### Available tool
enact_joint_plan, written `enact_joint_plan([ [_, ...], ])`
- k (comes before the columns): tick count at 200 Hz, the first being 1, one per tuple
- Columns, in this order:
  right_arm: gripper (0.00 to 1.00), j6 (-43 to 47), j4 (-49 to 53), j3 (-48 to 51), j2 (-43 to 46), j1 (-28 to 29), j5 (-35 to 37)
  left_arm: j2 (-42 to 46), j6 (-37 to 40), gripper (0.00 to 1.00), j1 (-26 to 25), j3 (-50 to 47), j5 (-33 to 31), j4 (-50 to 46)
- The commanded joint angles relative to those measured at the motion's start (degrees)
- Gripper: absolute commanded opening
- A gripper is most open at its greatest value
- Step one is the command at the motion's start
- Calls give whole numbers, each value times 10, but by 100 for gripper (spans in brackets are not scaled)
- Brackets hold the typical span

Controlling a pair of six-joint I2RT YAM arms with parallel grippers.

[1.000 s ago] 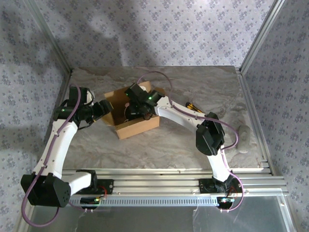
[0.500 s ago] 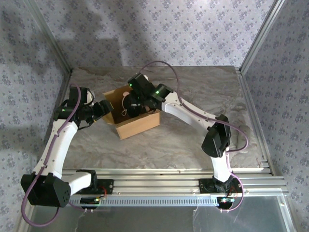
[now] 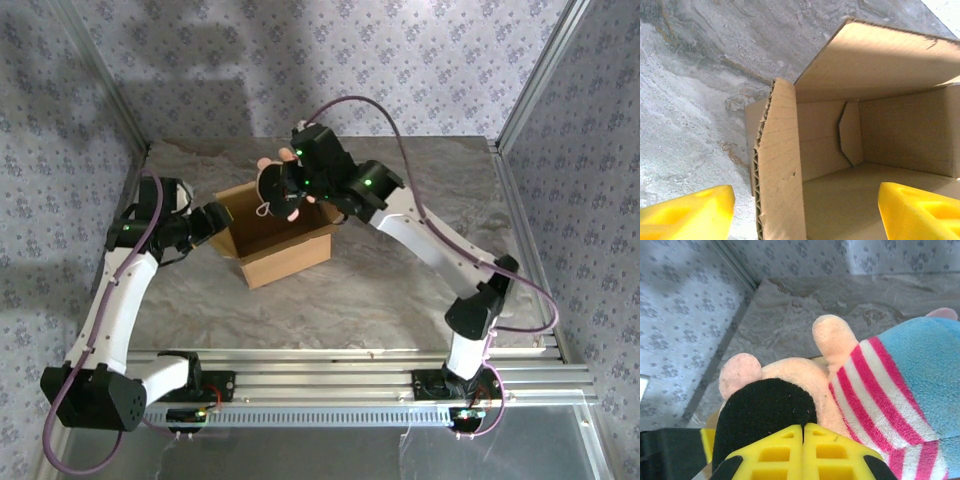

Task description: Unpack the express box

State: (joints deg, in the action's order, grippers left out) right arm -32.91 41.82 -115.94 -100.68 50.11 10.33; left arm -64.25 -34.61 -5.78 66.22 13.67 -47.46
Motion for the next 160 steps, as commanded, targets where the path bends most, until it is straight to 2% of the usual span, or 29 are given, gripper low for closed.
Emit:
enact_joint_plan([
  [1, 0, 24, 8, 24, 78, -4, 24, 12, -3, 76, -3, 30, -6, -17],
  [46, 0, 9, 42, 180, 240, -9, 93, 26, -12, 75, -4, 36, -10, -21],
  [78, 0, -39, 73, 329, 353, -25, 124, 39, -7, 76, -3, 43, -25, -32],
  [100, 0, -88, 78, 430, 411, -28, 120, 41, -3, 76, -3, 44, -33, -42],
  [126, 0, -144, 54, 553, 450, -20, 112, 47, -5, 76, -3, 36, -43, -47],
  [160, 0, -206, -12, 656, 453, 16, 127, 63, -11, 76, -3, 13, -47, -44],
])
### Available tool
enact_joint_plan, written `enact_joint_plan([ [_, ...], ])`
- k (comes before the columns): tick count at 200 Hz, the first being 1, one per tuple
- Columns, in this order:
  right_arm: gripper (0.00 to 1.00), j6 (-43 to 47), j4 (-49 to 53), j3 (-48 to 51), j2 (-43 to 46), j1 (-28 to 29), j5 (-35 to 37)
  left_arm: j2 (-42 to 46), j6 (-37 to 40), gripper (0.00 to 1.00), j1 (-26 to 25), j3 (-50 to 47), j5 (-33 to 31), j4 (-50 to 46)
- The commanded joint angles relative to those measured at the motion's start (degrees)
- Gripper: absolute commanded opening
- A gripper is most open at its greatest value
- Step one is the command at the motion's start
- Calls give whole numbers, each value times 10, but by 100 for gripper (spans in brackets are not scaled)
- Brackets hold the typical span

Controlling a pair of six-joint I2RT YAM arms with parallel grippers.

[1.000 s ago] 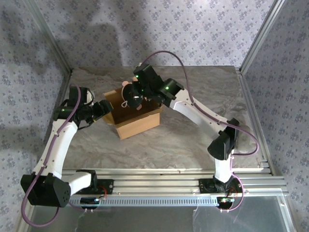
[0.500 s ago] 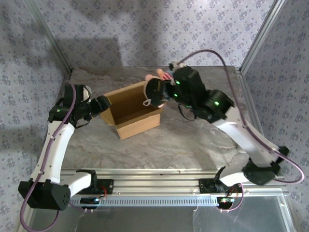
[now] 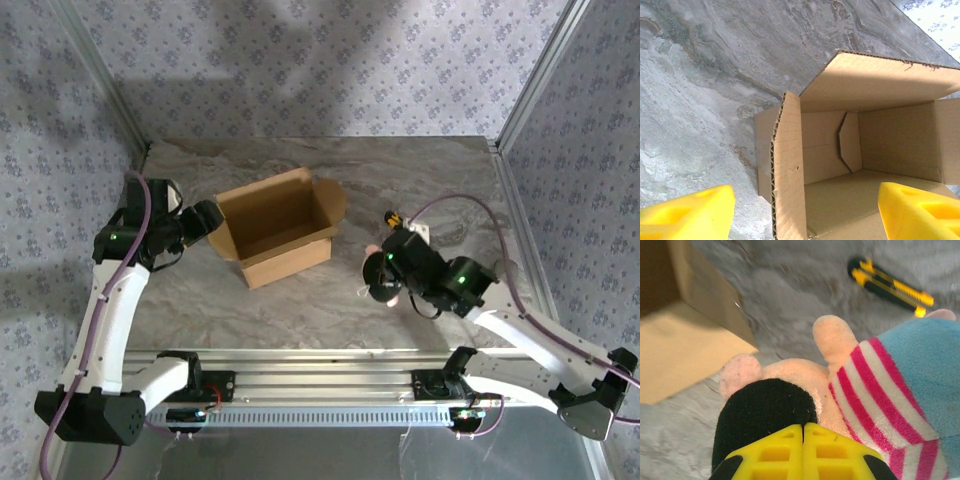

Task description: Unpack the express box

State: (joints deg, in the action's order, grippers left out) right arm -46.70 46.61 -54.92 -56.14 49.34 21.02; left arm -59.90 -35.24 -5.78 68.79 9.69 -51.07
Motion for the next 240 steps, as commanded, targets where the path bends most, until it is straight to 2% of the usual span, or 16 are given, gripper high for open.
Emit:
enact_joint_plan([
  [1, 0, -69, -62, 48, 7, 25, 21, 20, -4, 76, -3, -13, -7, -8],
  [27, 0, -83, -89, 65, -36, 46, 36, 22, -8, 76, -3, -29, -8, -8],
  [109, 0, -54, -112, -13, -199, 70, 33, 29, -2, 76, -3, -39, -15, -14],
  [120, 17, -49, -115, -24, -217, 67, 21, 31, -1, 76, -3, -39, -18, -15],
  [132, 30, -47, -100, -41, -240, 66, 23, 32, -1, 76, -2, -39, -19, -16],
  [147, 59, -46, -83, -53, -257, 68, 27, 33, -1, 76, -2, -39, -20, -17],
  [159, 72, -44, -79, -56, -259, 70, 28, 35, 0, 76, -2, -39, -20, -17],
  [209, 93, -31, -34, -51, -177, 64, 71, 38, 46, 78, 9, 2, -65, -46],
  [219, 99, -14, -28, -47, -148, 48, 75, 33, 63, 80, 13, 17, -82, -51],
  [240, 100, 39, -40, -28, -84, -9, 54, 12, 88, 87, 22, 58, -120, -59],
])
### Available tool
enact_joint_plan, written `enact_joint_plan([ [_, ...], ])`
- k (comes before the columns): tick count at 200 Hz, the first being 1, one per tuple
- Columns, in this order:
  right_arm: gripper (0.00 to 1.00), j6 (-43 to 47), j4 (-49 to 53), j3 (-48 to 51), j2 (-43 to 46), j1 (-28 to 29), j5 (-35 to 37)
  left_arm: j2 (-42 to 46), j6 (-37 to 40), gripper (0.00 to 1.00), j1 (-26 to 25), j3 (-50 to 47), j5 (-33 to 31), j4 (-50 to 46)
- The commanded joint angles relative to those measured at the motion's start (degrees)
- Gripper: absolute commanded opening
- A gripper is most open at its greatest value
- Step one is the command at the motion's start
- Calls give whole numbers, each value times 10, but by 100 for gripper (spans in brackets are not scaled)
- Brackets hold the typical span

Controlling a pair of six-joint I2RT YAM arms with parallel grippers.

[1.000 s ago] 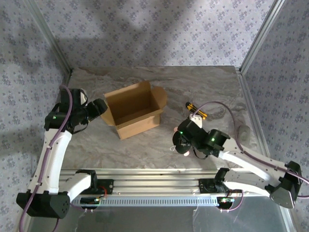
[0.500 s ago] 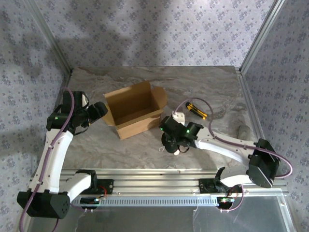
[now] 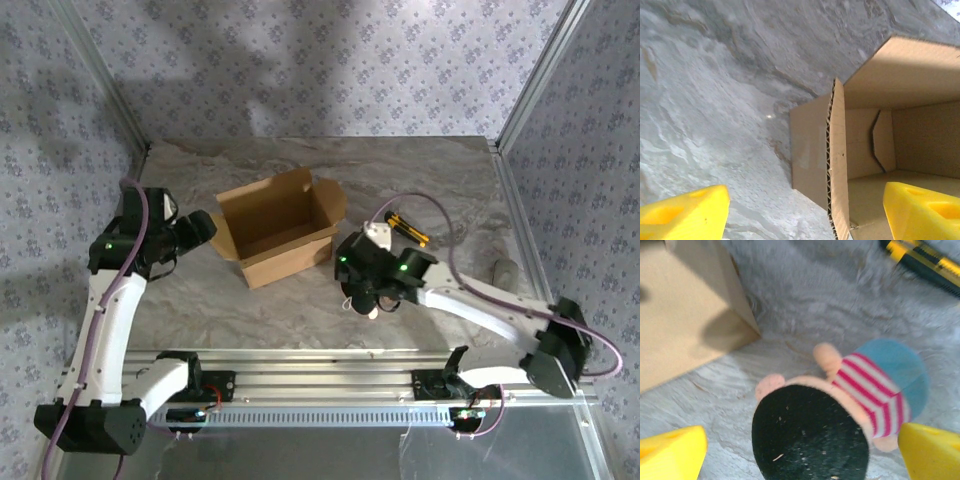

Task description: Unpack the express box

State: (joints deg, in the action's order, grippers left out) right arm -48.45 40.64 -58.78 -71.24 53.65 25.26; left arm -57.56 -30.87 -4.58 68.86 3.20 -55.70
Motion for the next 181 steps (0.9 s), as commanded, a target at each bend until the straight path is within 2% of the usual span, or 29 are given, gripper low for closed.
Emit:
enact_joint_plan([
  [1, 100, 59, 20, 11, 70, -56, 10, -12, 46, 88, 10, 59, -57, -12],
  [7, 100, 76, 13, 18, 89, -76, 2, -15, 52, 98, 11, 66, -69, -8],
  [10, 100, 85, 8, 20, 99, -87, 2, -17, 55, 100, 12, 70, -75, -5],
  [28, 100, 143, -27, 49, 151, -153, -7, -22, 70, 100, 13, 82, -145, 14],
  [47, 100, 201, -59, 74, 180, -227, -9, -18, 96, 100, 13, 54, -219, 73],
  [69, 100, 261, -120, 104, 175, -297, -14, -13, 136, 100, 13, 0, -267, 162],
  [91, 100, 301, -163, 132, 156, -334, 4, -23, 167, 100, 19, -47, -306, 237],
  [108, 100, 321, -207, 160, 150, -343, 31, -36, 199, 100, 30, -93, -312, 304],
  [139, 100, 352, -297, 221, 155, -365, 46, -42, 200, 100, 55, -170, -293, 394],
  [166, 100, 375, -381, 281, 161, -399, 22, -34, 215, 100, 62, -246, -280, 490],
  [181, 100, 384, -428, 311, 158, -420, 2, -33, 208, 100, 63, -287, -248, 548],
])
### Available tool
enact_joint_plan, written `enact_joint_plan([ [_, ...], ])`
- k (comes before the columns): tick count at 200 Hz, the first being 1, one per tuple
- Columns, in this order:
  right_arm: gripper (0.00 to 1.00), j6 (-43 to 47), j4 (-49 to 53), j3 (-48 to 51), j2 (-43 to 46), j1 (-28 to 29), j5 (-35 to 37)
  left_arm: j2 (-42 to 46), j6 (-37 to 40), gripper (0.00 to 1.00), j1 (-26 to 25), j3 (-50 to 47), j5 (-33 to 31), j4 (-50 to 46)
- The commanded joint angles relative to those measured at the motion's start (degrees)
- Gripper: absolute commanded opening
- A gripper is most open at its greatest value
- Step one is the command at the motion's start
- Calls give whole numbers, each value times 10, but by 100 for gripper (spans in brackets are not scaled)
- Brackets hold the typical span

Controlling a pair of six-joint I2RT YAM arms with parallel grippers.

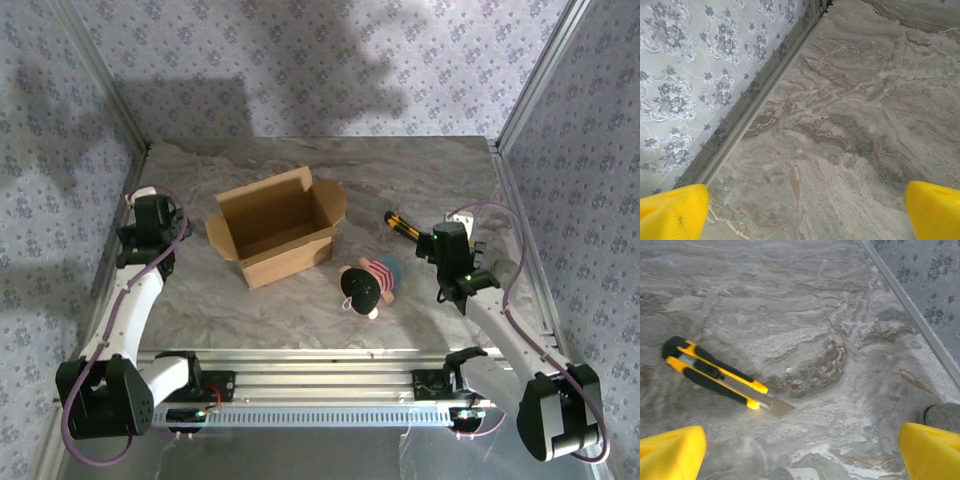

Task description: Unpack the express box

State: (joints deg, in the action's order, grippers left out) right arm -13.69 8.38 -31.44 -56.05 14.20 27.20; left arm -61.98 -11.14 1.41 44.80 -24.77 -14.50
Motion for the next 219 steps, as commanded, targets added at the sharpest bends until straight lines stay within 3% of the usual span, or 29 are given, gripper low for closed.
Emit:
enact_joint_plan([
  [1, 100, 37, -108, 40, 5, -27, -19, 11, 10, 100, 3, -49, 35, 140],
  [24, 100, 61, -176, 84, -6, -50, -32, -11, -6, 100, 2, -106, 82, 242],
  [83, 100, 85, -368, 170, -45, -102, -102, -117, 43, 100, 3, -225, 96, 517],
  [129, 100, 122, -510, 188, -109, -125, -143, -207, 71, 100, 0, -243, 169, 623],
  [156, 100, 159, -568, 161, -189, -124, -165, -268, 96, 100, -4, -238, 226, 680],
  [168, 100, 173, -584, 144, -242, -123, -187, -253, 98, 100, -4, -216, 231, 611],
  [184, 99, 177, -609, 114, -323, -125, -199, -259, 98, 100, -2, -211, 233, 612],
  [196, 100, 148, -518, 83, -305, -161, -248, -261, 98, 100, -2, -213, 234, 619],
  [205, 100, 145, -566, 97, -315, -163, -242, -258, 97, 100, -1, -210, 235, 607],
  [219, 100, 144, -551, 92, -311, -160, -229, -260, 96, 100, 0, -210, 238, 609],
])
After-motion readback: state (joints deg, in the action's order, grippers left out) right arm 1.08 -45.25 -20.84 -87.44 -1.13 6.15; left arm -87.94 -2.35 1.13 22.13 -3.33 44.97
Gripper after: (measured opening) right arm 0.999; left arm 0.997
